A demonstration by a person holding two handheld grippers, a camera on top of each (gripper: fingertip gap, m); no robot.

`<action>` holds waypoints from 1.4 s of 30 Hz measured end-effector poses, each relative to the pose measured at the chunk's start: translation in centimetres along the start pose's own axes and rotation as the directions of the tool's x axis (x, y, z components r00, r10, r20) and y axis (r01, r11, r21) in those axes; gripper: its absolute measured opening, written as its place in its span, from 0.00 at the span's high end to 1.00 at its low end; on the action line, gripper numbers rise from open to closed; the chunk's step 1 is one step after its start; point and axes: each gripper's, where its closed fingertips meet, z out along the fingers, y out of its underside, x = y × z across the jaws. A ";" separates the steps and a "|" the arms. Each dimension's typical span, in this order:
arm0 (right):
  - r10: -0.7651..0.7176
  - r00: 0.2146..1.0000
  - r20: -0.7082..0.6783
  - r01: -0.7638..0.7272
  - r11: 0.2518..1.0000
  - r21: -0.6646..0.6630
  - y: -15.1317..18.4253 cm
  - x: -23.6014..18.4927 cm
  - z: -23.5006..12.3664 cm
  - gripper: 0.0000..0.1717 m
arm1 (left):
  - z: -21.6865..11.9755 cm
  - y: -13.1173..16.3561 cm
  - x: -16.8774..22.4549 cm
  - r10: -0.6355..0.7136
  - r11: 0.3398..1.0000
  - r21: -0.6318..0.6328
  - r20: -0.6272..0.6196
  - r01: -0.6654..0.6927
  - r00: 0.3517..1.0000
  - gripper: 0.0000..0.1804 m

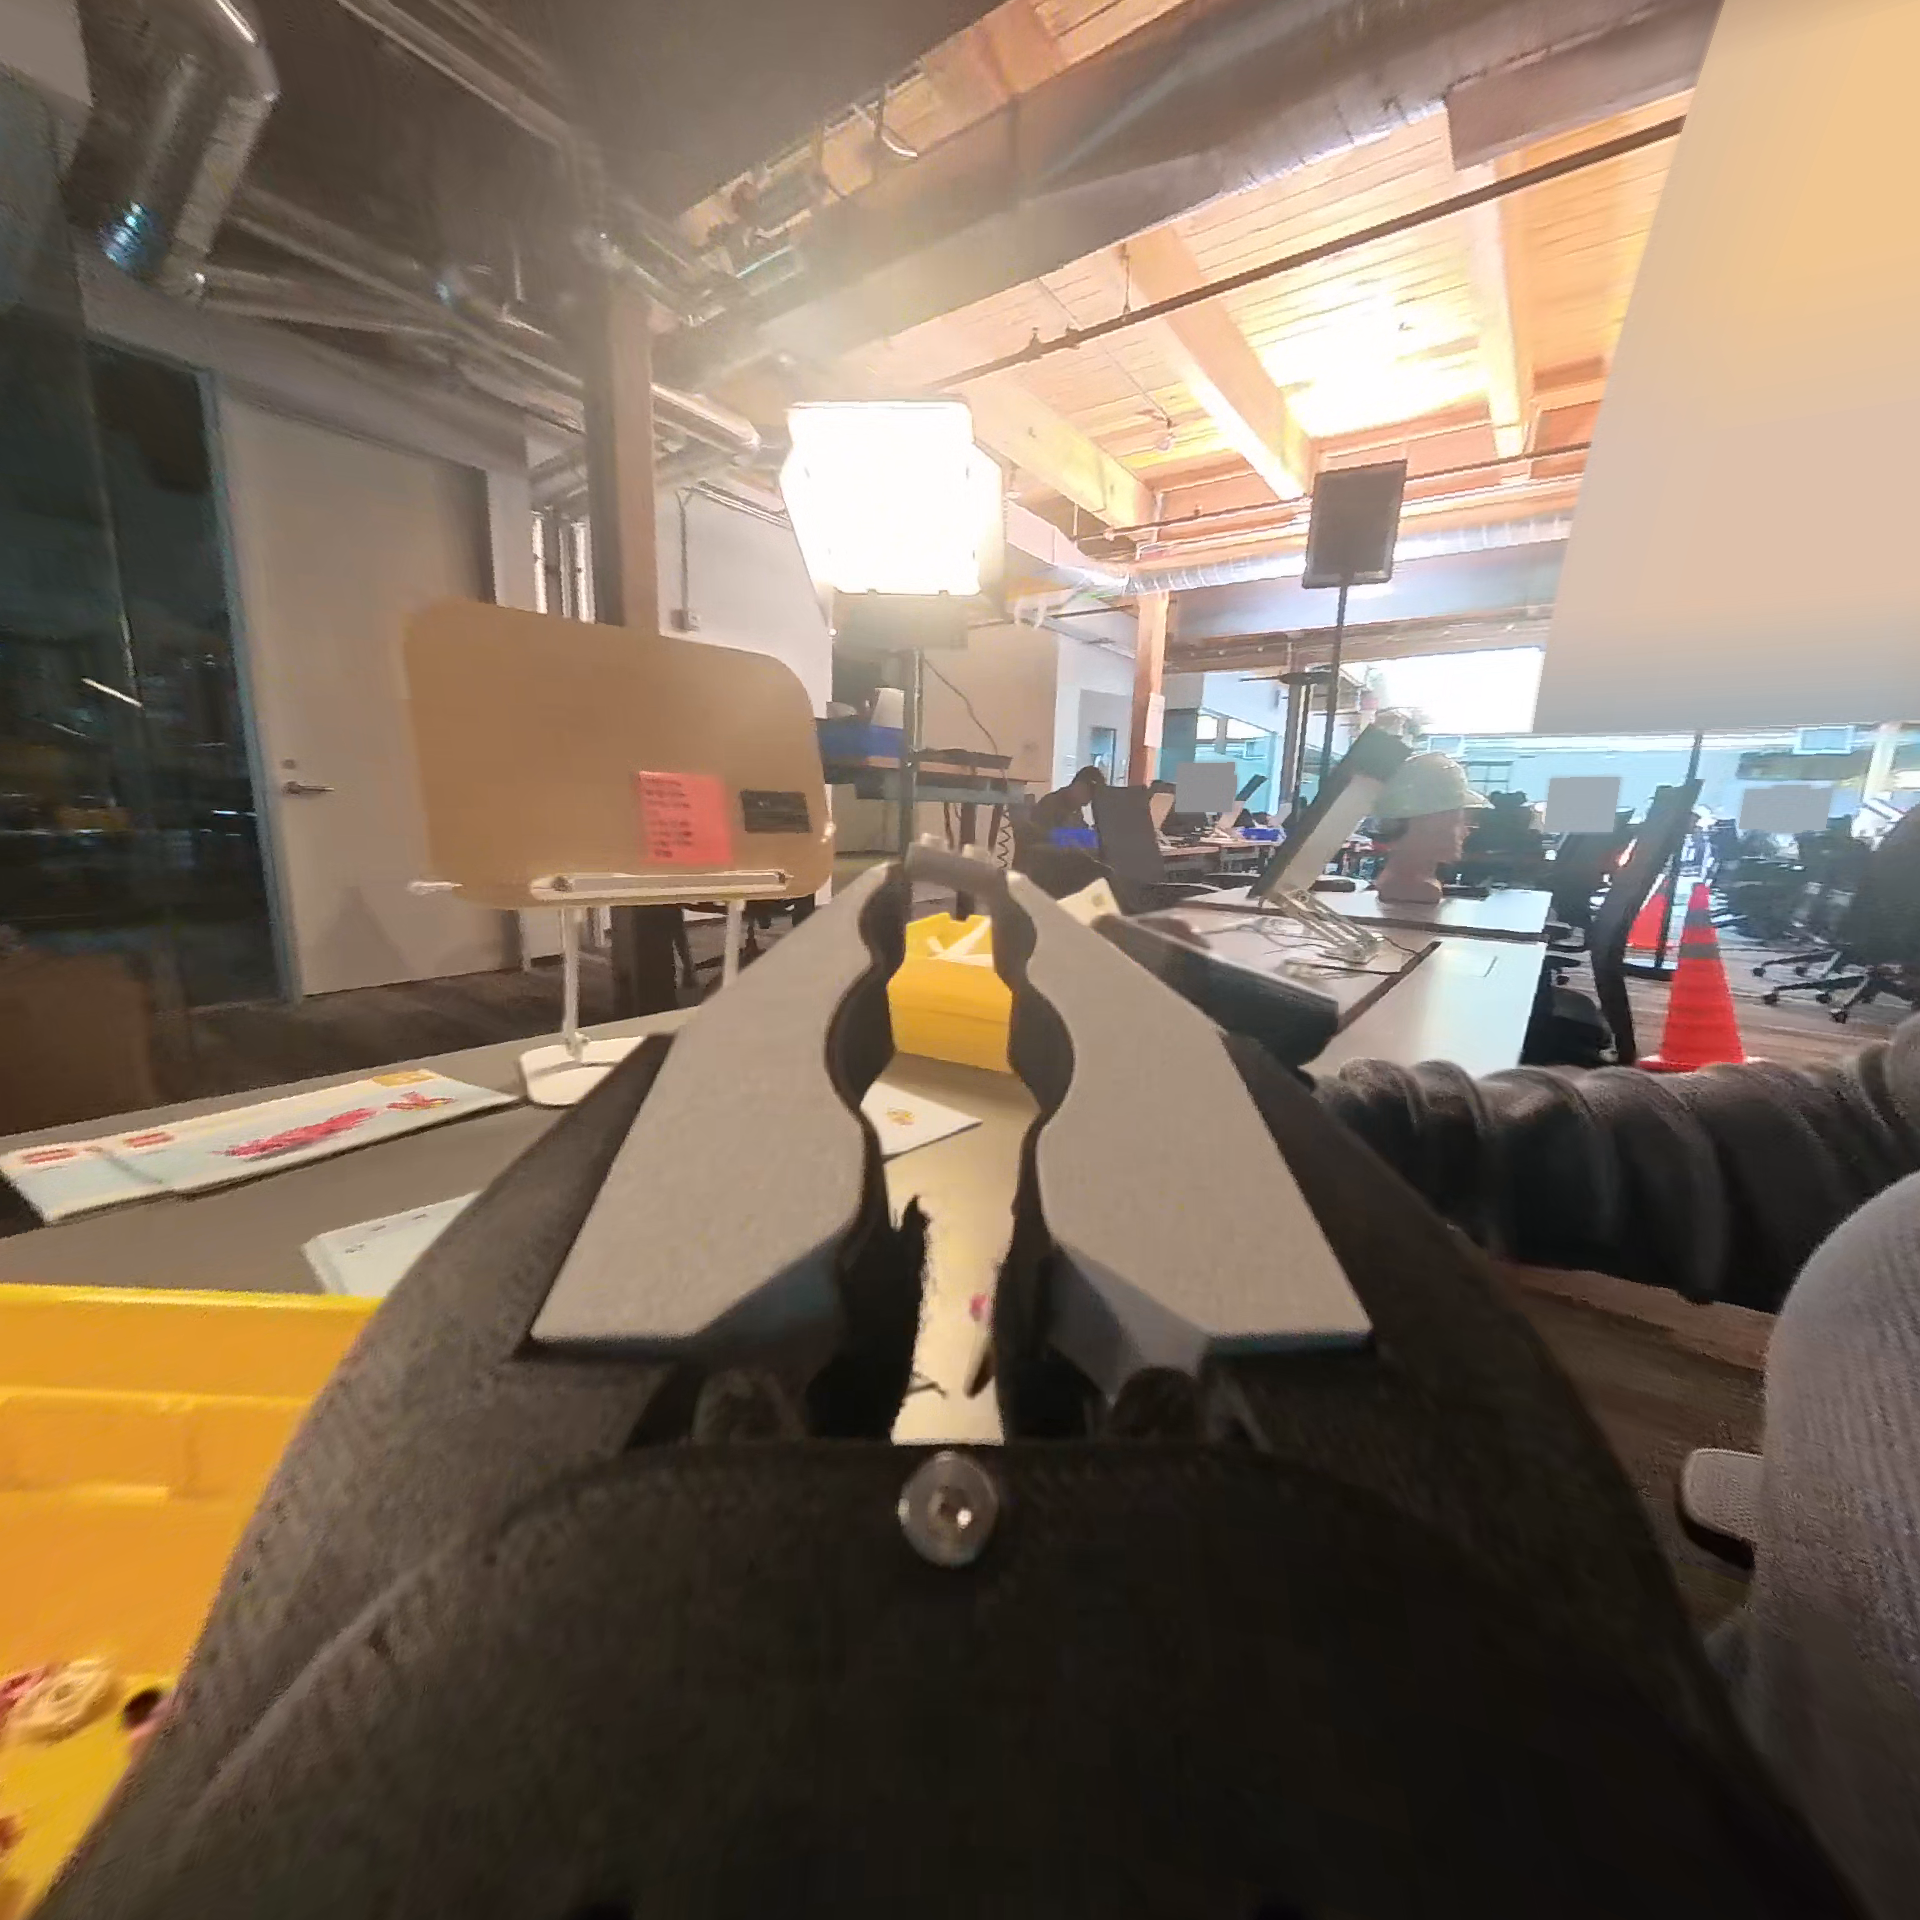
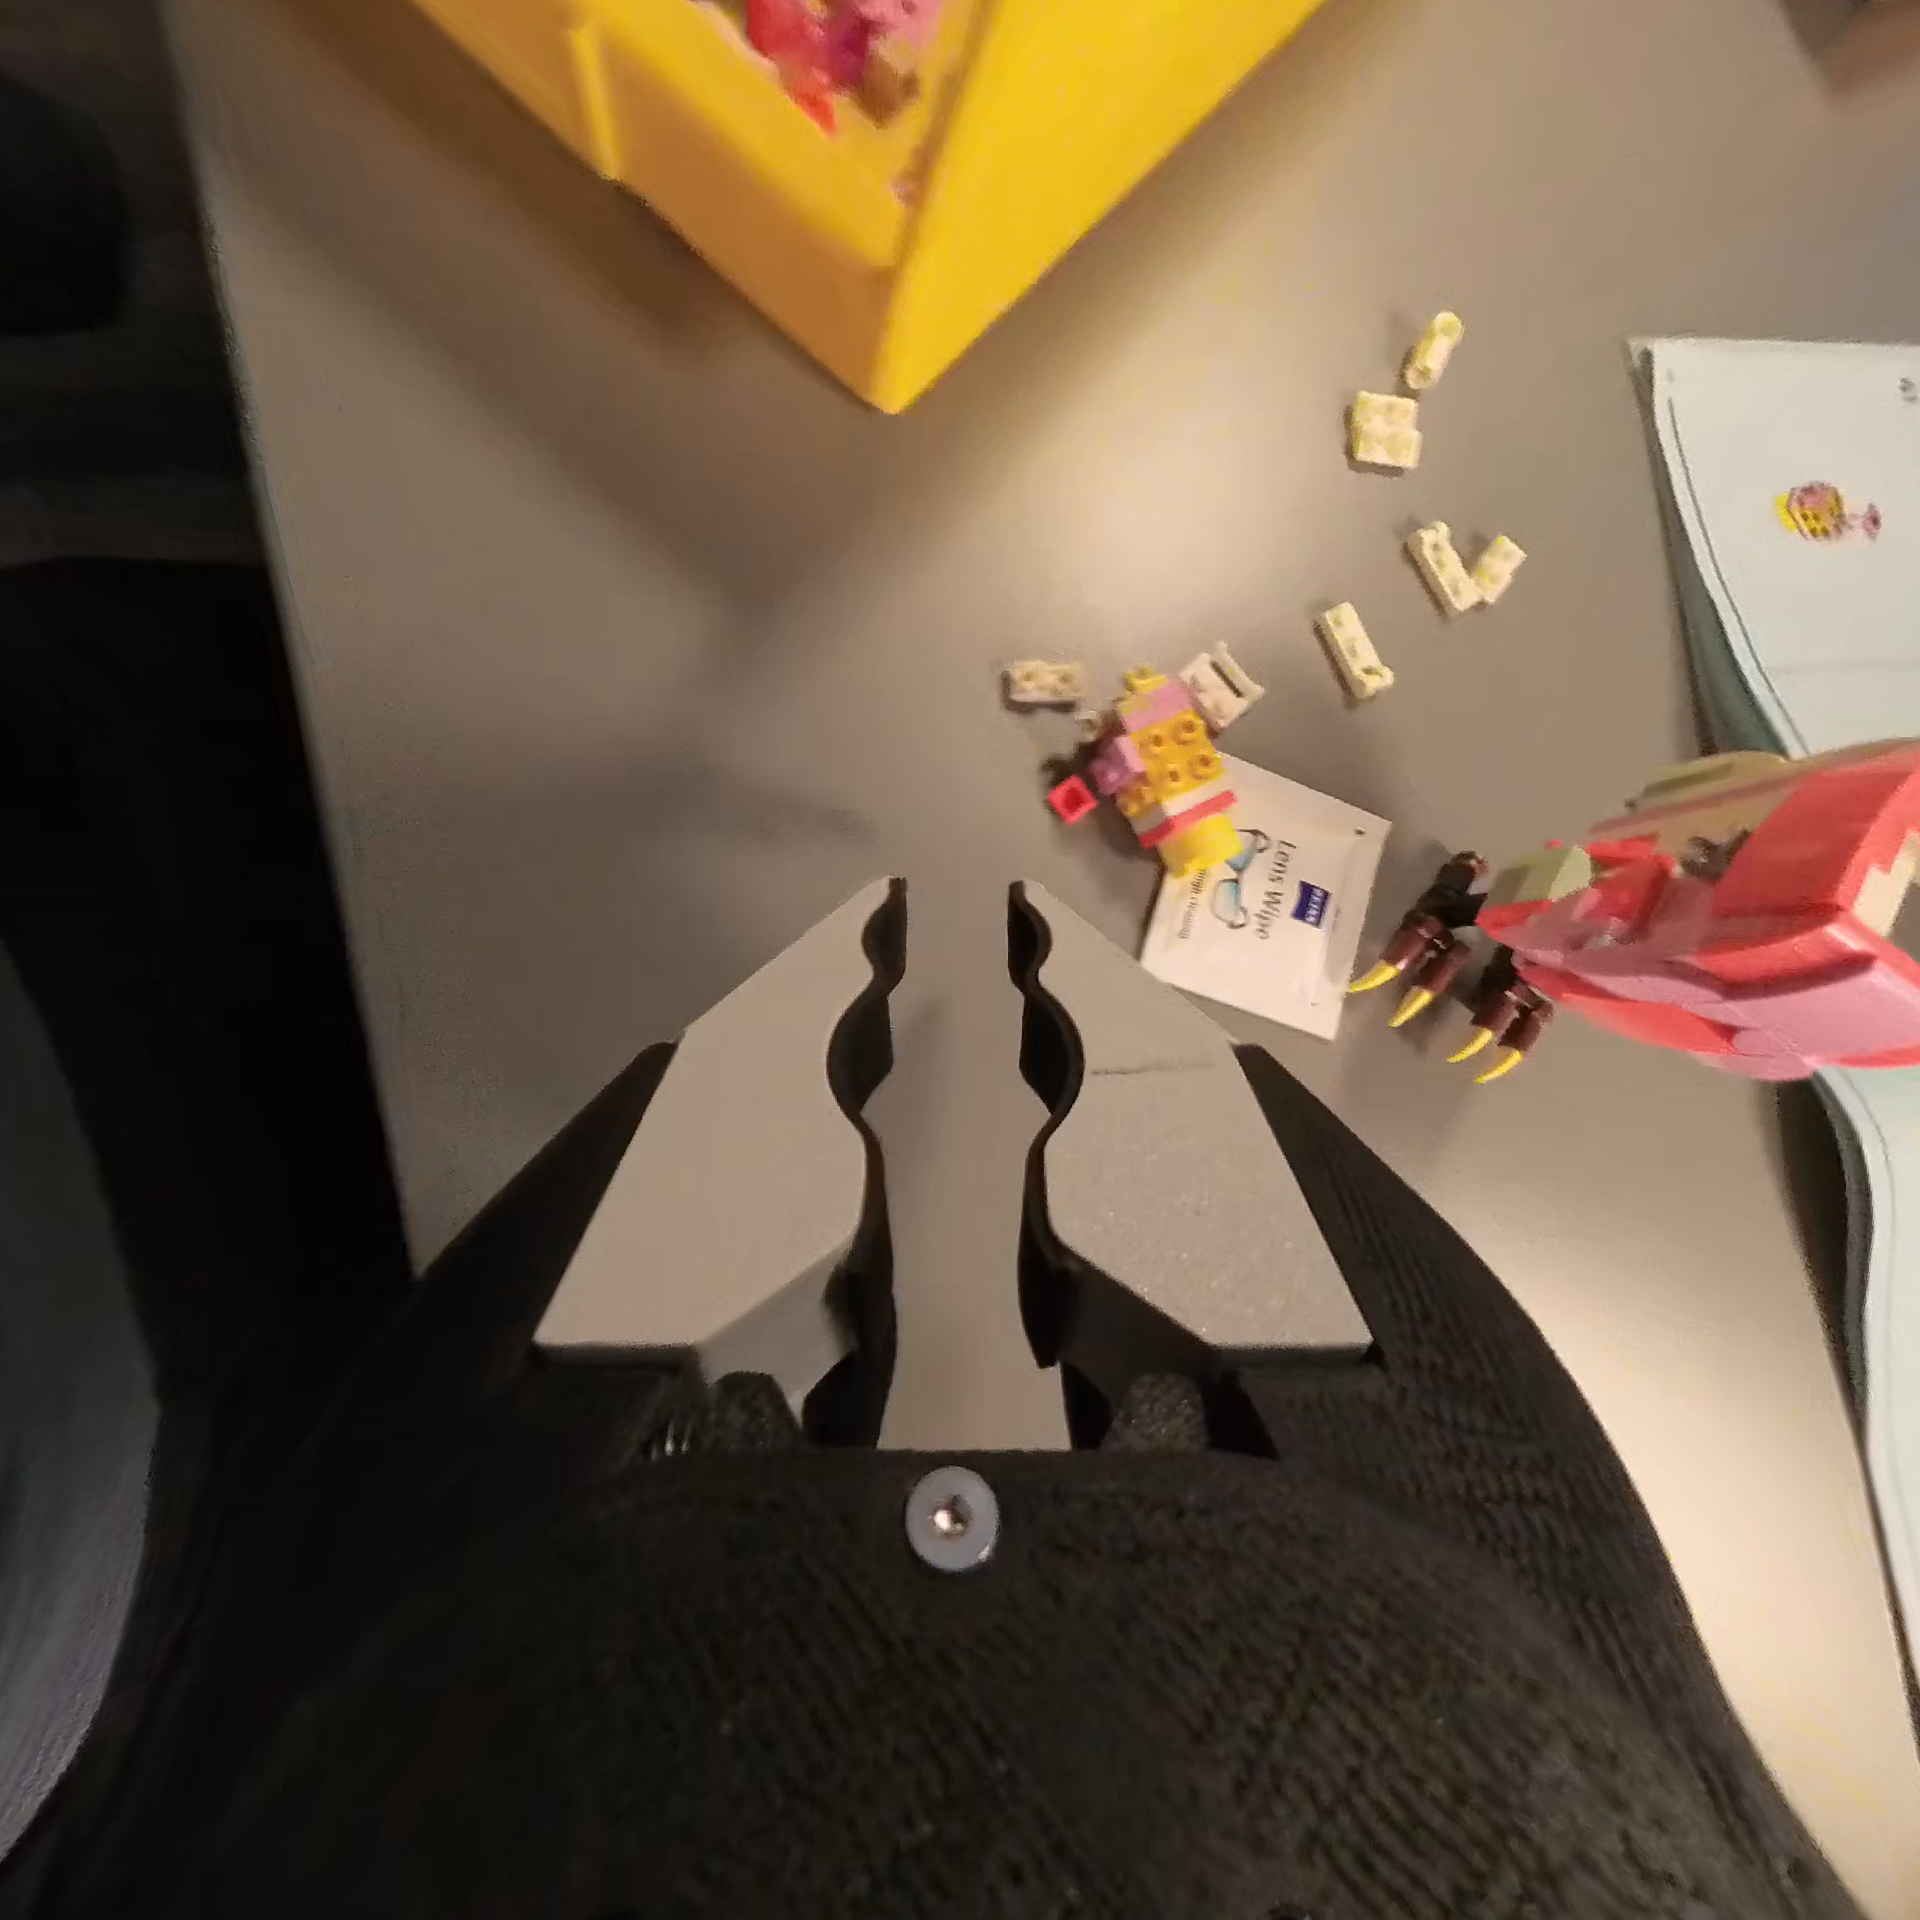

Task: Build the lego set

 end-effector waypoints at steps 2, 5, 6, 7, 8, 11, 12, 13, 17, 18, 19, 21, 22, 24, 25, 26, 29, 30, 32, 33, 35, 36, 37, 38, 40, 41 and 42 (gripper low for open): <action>0.068 0.997 -0.031 -0.069 0.997 -0.047 0.4 1.2 1.0 0.90 | -0.4 -0.2 -0.5 0.001 1.000 -0.006 0.011 -0.001 1.000 0.92; 0.226 0.974 -0.019 -0.226 0.973 -0.046 0.3 1.7 2.6 0.89 | -0.6 -0.2 -0.6 -0.031 1.000 -0.001 -0.004 0.031 1.000 0.92; 0.260 0.965 -0.026 -0.261 0.965 -0.029 0.0 2.0 2.9 0.89 | -0.5 0.0 -0.6 -0.038 0.999 -0.005 -0.009 0.038 0.999 0.92; 0.283 0.958 -0.040 -0.283 0.959 -0.016 -0.2 2.3 3.1 0.89 | -0.5 0.1 -0.5 -0.039 0.999 -0.012 -0.013 0.039 0.999 0.92; 0.300 0.952 -0.057 -0.301 0.954 -0.008 -0.3 2.6 3.3 0.89 | -0.4 0.3 -0.5 -0.037 0.999 -0.019 -0.014 0.037 0.999 0.92; 0.316 0.947 -0.063 -0.317 0.949 -0.004 -0.6 2.7 3.6 0.94 | -0.2 0.7 -0.4 -0.037 0.999 -0.034 -0.021 0.036 0.999 0.92; 0.306 0.950 -0.062 -0.307 0.952 -0.008 -0.7 2.6 3.7 0.95 | -0.1 0.8 -0.4 -0.041 0.999 -0.037 -0.024 0.040 0.999 0.92; 0.291 0.955 -0.064 -0.292 0.956 -0.012 -0.7 2.6 3.7 0.96 | -0.1 0.9 -0.4 -0.045 0.998 -0.039 -0.025 0.044 0.999 0.92; 0.191 0.978 -0.084 -0.192 0.981 -0.012 -0.7 2.4 3.4 0.96 | 0.0 1.3 -0.5 -0.057 0.997 -0.052 -0.028 0.055 0.998 0.92; 0.152 0.985 -0.088 -0.152 0.988 0.005 -0.9 2.3 3.2 0.96 | 0.1 1.5 -0.4 -0.059 0.996 -0.061 -0.031 0.057 0.998 0.92; 0.109 0.990 -0.093 -0.107 0.994 0.033 -1.1 2.2 2.8 0.96 | 0.2 1.7 -0.3 -0.060 0.995 -0.077 -0.037 0.057 0.998 0.92; 0.019 0.991 -0.129 -0.003 0.992 0.125 -1.9 2.1 1.4 0.96 | 0.6 2.7 0.2 -0.060 0.989 -0.137 -0.051 0.053 0.997 0.92; -0.025 0.987 -0.159 0.053 0.983 0.174 -2.2 2.1 0.4 0.96 | 0.8 3.5 0.5 -0.062 0.982 -0.184 -0.058 0.051 0.996 0.92; -0.103 0.964 -0.247 0.163 0.957 0.241 -2.6 2.4 -1.7 0.96 | 1.4 5.4 1.1 -0.076 0.955 -0.291 -0.069 0.053 0.995 0.92; -0.139 0.943 -0.302 0.220 0.942 0.252 -2.7 2.7 -2.8 0.97 | 1.7 6.6 1.4 -0.088 0.937 -0.344 -0.070 0.058 0.994 0.92; -0.180 0.919 -0.350 0.280 0.925 0.258 -2.7 2.7 -3.9 0.97 | 2.0 7.7 1.6 -0.097 0.920 -0.386 -0.065 0.064 0.993 0.92; -0.274 0.843 -0.462 0.421 0.871 0.252 -2.9 2.4 -6.9 0.97 | 3.0 10.5 2.6 -0.127 0.882 -0.464 -0.064 0.083 0.990 0.92; -0.292 0.827 -0.480 0.442 0.865 0.236 -2.7 2.3 -7.5 0.97 | 3.3 11.2 2.8 -0.123 0.875 -0.478 -0.063 0.078 0.990 0.92; -0.318 0.821 -0.474 0.433 0.888 0.155 -1.1 2.5 -7.8 0.97 | 3.7 12.7 3.0 -0.089 0.864 -0.502 -0.061 0.047 0.994 0.92; -0.349 0.813 -0.466 0.436 0.896 0.089 0.2 2.8 -7.7 0.97 | 3.9 13.3 3.2 -0.080 0.858 -0.513 -0.066 0.035 0.995 0.92; -0.462 0.766 -0.448 0.486 0.871 -0.067 2.9 3.2 -7.6 0.97 | 4.2 14.7 3.7 -0.100 0.839 -0.542 -0.078 0.042 0.992 0.92; -0.535 0.735 -0.416 0.524 0.838 -0.151 4.2 3.2 -7.5 0.97 | 4.3 15.3 3.9 -0.114 0.830 -0.555 -0.083 0.049 0.990 0.92; -0.608 0.706 -0.364 0.566 0.793 -0.228 5.6 3.1 -7.4 0.97 | 4.3 15.9 4.1 -0.124 0.821 -0.569 -0.087 0.053 0.988 0.92; -0.673 0.677 -0.299 0.607 0.740 -0.290 6.8 2.8 -7.2 0.97 | 4.4 16.5 4.3 -0.129 0.812 -0.581 -0.091 0.052 0.988 0.92; -0.752 0.637 -0.170 0.671 0.650 -0.356 8.7 2.1 -7.0 0.97 | 4.5 17.3 4.5 -0.135 0.800 -0.598 -0.095 0.052 0.986 0.92; -0.760 0.640 -0.112 0.686 0.631 -0.362 9.4 1.6 -6.9 0.97 | 4.5 17.6 4.5 -0.140 0.796 -0.604 -0.098 0.053 0.985 0.92; -0.754 0.653 -0.067 0.691 0.630 -0.355 9.8 1.2 -6.7 0.96 | 4.5 17.8 4.6 -0.143 0.793 -0.607 -0.100 0.054 0.985 0.92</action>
